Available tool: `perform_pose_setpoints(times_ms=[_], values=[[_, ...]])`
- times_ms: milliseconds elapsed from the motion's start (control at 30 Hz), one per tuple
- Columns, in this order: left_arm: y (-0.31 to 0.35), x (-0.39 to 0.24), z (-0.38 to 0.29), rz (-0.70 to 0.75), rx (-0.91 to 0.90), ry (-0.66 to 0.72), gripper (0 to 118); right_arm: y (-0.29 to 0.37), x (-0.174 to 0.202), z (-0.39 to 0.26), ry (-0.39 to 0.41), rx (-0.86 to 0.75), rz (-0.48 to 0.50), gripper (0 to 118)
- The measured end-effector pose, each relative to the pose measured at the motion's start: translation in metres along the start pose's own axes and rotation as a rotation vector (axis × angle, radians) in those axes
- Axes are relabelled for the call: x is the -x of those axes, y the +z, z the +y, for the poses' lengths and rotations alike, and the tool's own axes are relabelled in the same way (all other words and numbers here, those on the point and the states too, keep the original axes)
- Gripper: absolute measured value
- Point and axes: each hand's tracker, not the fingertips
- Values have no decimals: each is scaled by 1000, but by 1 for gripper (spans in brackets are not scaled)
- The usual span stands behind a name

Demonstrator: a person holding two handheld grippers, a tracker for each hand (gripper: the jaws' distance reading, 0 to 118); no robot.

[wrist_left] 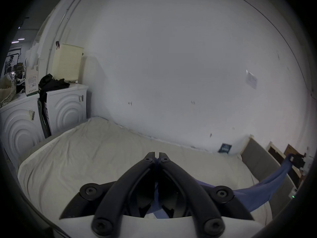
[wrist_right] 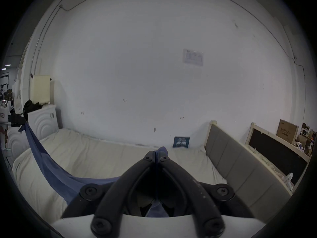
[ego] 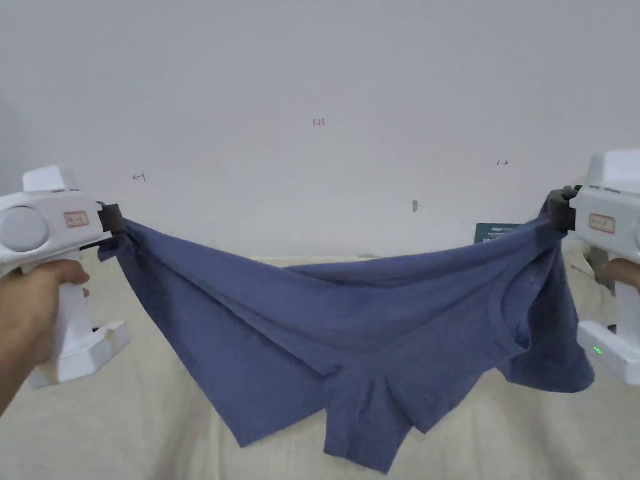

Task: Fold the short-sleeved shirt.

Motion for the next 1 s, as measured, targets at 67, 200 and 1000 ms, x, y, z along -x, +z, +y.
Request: perform_pose_setpoints(times_ms=[67,200,1000], values=[[-10,-1,18,18,-45,24,3,-10,-3,17,-5,-30,-11,3],[-32,-2,39,31,-96,26,3,-34,-5,35,-23,-80,-25,3],[-69,88,-254,157,336,-32,3,-93,33,-260,-150,422,-47,3]])
